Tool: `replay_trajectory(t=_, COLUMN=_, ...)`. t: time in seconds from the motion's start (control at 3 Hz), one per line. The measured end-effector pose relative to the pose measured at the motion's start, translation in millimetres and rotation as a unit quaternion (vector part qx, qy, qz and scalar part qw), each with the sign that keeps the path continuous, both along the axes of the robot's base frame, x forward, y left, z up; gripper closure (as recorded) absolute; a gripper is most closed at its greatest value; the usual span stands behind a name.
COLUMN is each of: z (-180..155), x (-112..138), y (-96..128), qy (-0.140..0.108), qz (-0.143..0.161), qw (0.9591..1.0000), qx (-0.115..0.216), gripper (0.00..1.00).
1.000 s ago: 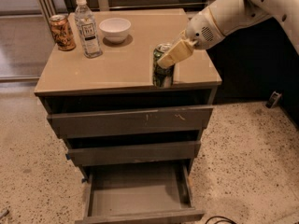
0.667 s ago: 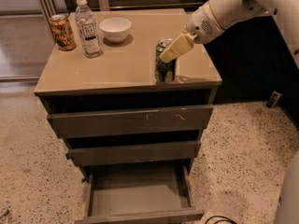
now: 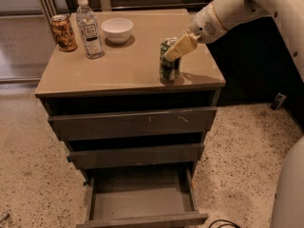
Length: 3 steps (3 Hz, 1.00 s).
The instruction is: Pick green can from bottom drawer and place on counter
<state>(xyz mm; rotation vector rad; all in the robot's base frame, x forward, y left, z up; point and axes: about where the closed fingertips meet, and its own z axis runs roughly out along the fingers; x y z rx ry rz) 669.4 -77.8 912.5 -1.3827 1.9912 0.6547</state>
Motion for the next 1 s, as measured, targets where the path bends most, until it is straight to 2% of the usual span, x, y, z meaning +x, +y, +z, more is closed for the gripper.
replay_trajectory(t=0.67, z=-14.5, x=7.4, y=3.1, qy=-0.014, qz=0.003, qw=0.9999, qx=0.001, gripper=1.0)
replay_trajectory(t=1.0, z=-14.5, x=7.4, y=3.1, qy=-0.014, qz=0.003, qw=0.9999, qx=0.001, gripper=0.81)
